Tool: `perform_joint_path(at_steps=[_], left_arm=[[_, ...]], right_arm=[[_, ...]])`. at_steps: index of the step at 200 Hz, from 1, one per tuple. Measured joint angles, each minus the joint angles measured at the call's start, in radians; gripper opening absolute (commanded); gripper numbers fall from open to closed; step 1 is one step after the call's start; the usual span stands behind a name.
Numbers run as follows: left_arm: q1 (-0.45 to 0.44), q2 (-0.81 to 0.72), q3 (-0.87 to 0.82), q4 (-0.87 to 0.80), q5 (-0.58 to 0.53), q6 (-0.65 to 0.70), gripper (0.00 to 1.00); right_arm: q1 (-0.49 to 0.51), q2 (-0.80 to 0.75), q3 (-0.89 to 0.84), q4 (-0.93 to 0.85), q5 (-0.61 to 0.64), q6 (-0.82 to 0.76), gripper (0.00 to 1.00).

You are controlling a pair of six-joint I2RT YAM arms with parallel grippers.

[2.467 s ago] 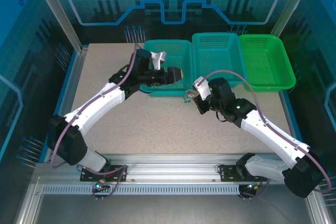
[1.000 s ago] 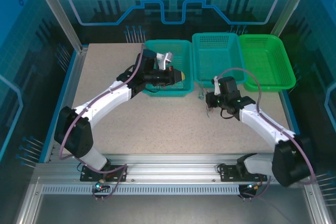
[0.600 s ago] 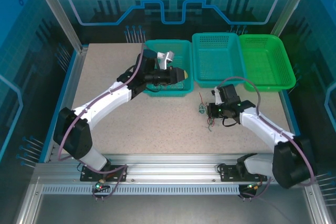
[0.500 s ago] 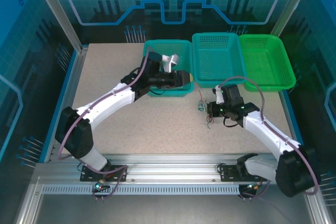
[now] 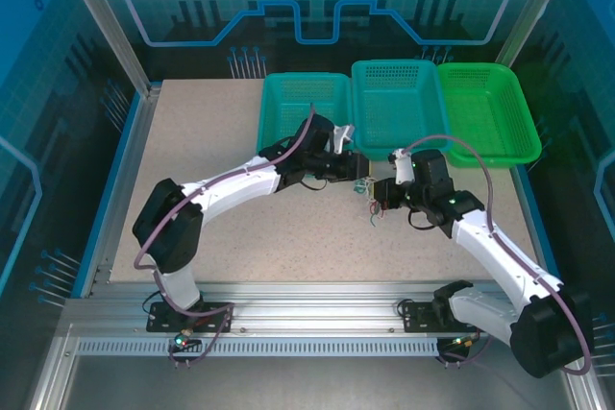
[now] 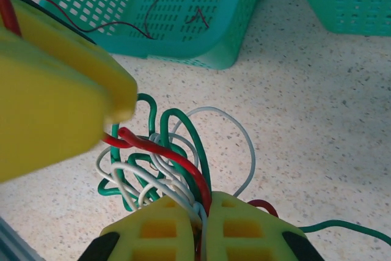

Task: Untangle the cables

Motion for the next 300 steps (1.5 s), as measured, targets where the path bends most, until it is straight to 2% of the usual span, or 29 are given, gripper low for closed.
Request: perform_joint_path(at_steps=[14, 31, 64, 85, 110, 132, 165, 199, 219, 233, 248, 261, 270, 288, 300], left_arm=[[0.001, 0.000, 0.002, 0.008, -0.005, 0.004, 0.00], [0.003, 0.000, 0.002, 0.008, -0.007, 0.000, 0.00], [-0.003, 0.001, 0.002, 0.003, -0.008, -0.001, 0.00], [-0.012, 0.017, 0.001, -0.013, -0.015, -0.001, 0.00], [-0.012, 0.037, 0.000, -0.012, -0.015, -0.002, 0.00], [-0.010, 0.035, 0.001, 0.017, -0.012, -0.002, 0.00], [-0.005, 0.035, 0.001, 0.037, -0.011, -0.005, 0.00], [-0.005, 0.035, 0.001, 0.042, -0.011, -0.020, 0.00], [-0.005, 0.035, 0.001, 0.042, -0.011, -0.021, 0.00], [-0.005, 0.035, 0.001, 0.042, -0.011, -0.022, 0.00], [-0.005, 0.035, 0.001, 0.050, 0.005, -0.030, 0.00], [-0.005, 0.035, 0.001, 0.069, 0.031, -0.049, 0.00], [-0.005, 0.035, 0.001, 0.093, 0.042, -0.062, 0.00], [0.002, 0.032, 0.001, 0.144, 0.068, -0.090, 0.00], [0.002, 0.027, 0.001, 0.157, 0.071, -0.105, 0.00]], right_arm=[[0.004, 0.000, 0.000, -0.003, 0.000, 0.007, 0.09], [0.006, 0.001, -0.003, 0.002, 0.013, 0.025, 0.22], [0.008, 0.041, -0.059, 0.038, 0.082, 0.111, 0.23], [-0.024, 0.074, -0.087, 0.048, 0.082, 0.174, 0.27], [-0.067, 0.050, -0.118, 0.021, 0.089, 0.209, 0.50], [-0.084, 0.003, -0.126, -0.035, 0.091, 0.197, 0.60], [-0.080, -0.065, -0.126, 0.000, -0.001, 0.153, 0.64], [-0.074, -0.050, -0.126, 0.060, -0.015, 0.173, 0.65], [-0.074, -0.041, -0.126, 0.083, -0.009, 0.195, 0.83], [-0.074, -0.033, -0.126, 0.105, -0.003, 0.203, 0.87], [-0.074, -0.012, -0.126, 0.149, -0.003, 0.202, 0.86], [-0.071, 0.020, -0.126, 0.197, 0.013, 0.200, 0.81], [-0.067, 0.045, -0.127, 0.225, 0.031, 0.203, 0.72], [-0.060, 0.099, -0.132, 0.269, 0.101, 0.203, 0.48], [-0.061, 0.133, -0.130, 0.295, 0.123, 0.208, 0.44]])
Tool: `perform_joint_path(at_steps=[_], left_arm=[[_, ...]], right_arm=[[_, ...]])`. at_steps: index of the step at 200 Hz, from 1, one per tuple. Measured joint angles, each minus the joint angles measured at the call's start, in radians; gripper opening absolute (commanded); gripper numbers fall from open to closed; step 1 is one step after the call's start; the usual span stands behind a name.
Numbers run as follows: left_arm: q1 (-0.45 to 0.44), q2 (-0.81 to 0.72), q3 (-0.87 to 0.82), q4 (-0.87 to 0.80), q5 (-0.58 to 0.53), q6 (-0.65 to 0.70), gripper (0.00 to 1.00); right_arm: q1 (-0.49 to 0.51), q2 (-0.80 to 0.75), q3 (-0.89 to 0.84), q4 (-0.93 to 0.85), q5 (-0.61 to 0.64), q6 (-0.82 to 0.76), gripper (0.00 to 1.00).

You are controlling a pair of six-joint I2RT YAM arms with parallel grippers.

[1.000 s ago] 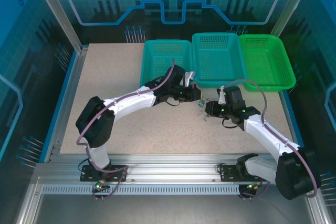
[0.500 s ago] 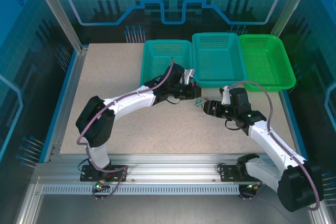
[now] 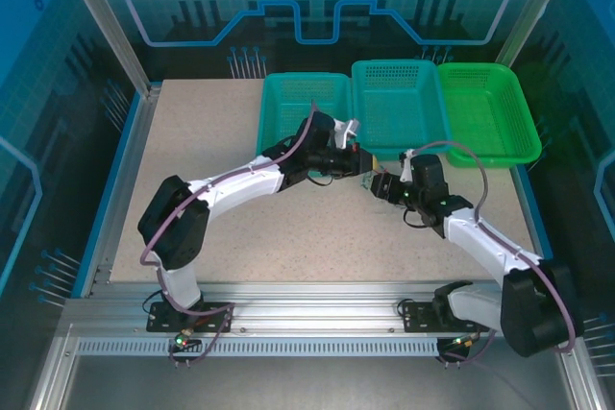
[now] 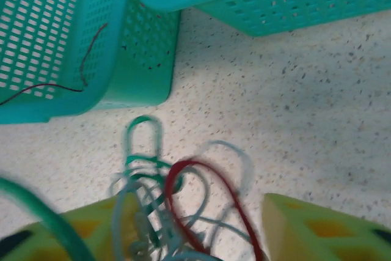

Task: Untangle the cables

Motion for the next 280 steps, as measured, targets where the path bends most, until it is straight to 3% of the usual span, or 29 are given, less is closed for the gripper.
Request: perform_joint_path(at_steps=[40, 80, 128, 156, 194, 212, 237, 280], left_arm=[[0.027, -0.020, 0.000, -0.025, -0.017, -0.003, 0.00], [0.074, -0.109, -0.013, -0.100, -0.024, 0.002, 0.00], [0.105, -0.207, -0.051, -0.151, -0.025, 0.028, 0.00], [0.124, -0.255, -0.068, -0.151, -0.022, 0.029, 0.00], [0.162, -0.310, -0.090, -0.146, -0.023, 0.035, 0.00], [0.184, -0.328, -0.090, -0.123, -0.022, 0.035, 0.00], [0.188, -0.331, -0.100, -0.089, -0.019, 0.031, 0.00], [0.188, -0.330, -0.117, -0.078, -0.014, 0.027, 0.00]], right_arm=[[0.002, 0.090, 0.056, 0.019, -0.014, 0.004, 0.40], [0.010, 0.087, 0.063, 0.040, -0.026, 0.000, 0.52], [0.005, 0.061, 0.050, 0.035, -0.033, -0.027, 0.51], [-0.009, 0.065, 0.014, -0.066, 0.037, -0.026, 0.60], [-0.095, 0.003, -0.061, -0.176, 0.111, 0.011, 0.64], [-0.122, -0.013, -0.076, -0.231, 0.121, 0.023, 0.75], [-0.122, -0.035, -0.069, -0.264, 0.080, 0.006, 0.87], [-0.105, -0.172, -0.031, -0.252, -0.060, -0.041, 0.90]])
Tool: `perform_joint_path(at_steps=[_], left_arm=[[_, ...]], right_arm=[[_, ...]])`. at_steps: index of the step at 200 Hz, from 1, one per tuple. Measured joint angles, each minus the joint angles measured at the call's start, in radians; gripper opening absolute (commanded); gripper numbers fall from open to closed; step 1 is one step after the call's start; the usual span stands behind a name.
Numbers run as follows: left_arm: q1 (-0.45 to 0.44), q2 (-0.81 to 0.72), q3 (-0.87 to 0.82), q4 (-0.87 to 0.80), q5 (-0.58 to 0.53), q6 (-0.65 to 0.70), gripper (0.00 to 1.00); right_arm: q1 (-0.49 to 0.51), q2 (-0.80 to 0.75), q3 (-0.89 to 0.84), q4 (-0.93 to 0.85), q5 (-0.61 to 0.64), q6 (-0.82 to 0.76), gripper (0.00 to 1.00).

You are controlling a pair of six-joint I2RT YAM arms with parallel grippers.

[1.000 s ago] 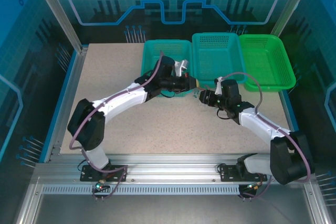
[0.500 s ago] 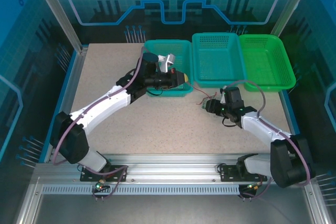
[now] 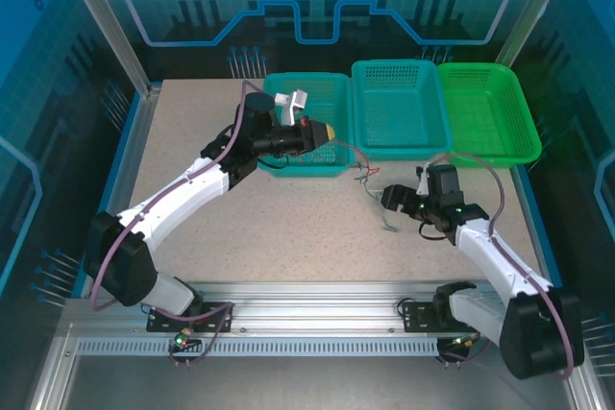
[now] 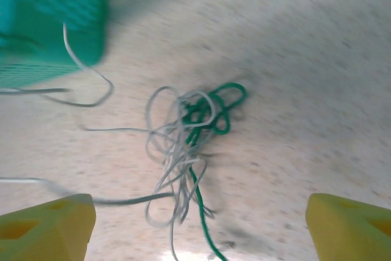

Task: Untangle the cables

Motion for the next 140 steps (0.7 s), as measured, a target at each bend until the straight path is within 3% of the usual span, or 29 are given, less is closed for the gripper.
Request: perform_joint_path(at_steps=[44, 82, 113, 140], left_arm=[[-0.002, 0.002, 0.000, 0.018, 0.003, 0.000, 0.00], [-0.010, 0.009, 0.000, 0.018, 0.006, 0.000, 0.00], [-0.014, 0.009, 0.000, 0.018, 0.019, -0.003, 0.00], [-0.014, 0.007, 0.000, 0.018, 0.020, -0.011, 0.00]], right_arm=[[0.064, -0.045, 0.018, 0.146, -0.076, -0.087, 0.90], [0.084, 0.056, 0.043, 0.288, -0.155, -0.119, 0.86], [0.117, 0.184, 0.081, 0.356, -0.127, -0.130, 0.68], [0.119, 0.305, 0.104, 0.361, -0.030, -0.115, 0.46]])
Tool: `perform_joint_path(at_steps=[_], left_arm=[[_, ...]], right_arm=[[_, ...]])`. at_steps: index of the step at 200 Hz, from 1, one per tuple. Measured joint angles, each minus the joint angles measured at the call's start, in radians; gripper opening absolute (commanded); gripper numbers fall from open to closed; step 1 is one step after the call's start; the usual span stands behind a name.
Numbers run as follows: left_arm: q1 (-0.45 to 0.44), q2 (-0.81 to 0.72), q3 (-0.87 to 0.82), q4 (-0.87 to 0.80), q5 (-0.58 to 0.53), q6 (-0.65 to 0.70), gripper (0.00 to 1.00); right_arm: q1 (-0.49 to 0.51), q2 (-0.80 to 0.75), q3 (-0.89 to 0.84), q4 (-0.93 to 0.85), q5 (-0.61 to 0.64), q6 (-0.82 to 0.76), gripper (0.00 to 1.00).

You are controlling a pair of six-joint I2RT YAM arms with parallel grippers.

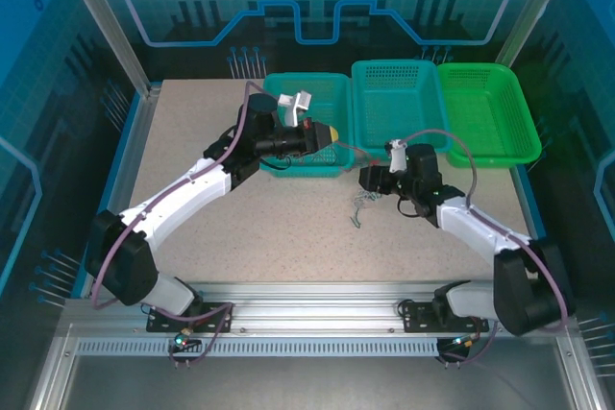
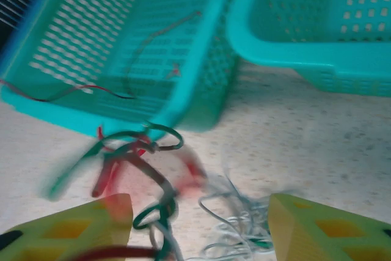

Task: Untangle the cables

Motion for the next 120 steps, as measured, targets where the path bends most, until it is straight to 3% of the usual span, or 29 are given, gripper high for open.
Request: perform_joint_path(at_steps=[21, 56, 94, 110, 120], left_arm=[[0.000, -0.019, 0.001, -0.002, 0.003, -0.018, 0.00], [0.003, -0.071, 0.019, -0.007, 0.006, -0.037, 0.00], [0.022, -0.140, 0.058, 0.003, 0.006, -0.045, 0.00], [0.030, -0.158, 0.060, 0.006, 0.005, -0.045, 0.00], [0.038, -0.165, 0.060, 0.006, 0.000, -0.045, 0.00]], right_arm=[[-0.004, 0.088, 0.026, -0.044, 0.077, 0.035, 0.30], [-0.025, 0.198, 0.070, -0.131, 0.125, 0.078, 0.24], [-0.034, 0.209, 0.057, -0.185, 0.155, 0.108, 0.16], [-0.036, 0.202, 0.045, -0.195, 0.166, 0.111, 0.00], [-0.037, 0.194, 0.034, -0.200, 0.177, 0.134, 0.00]])
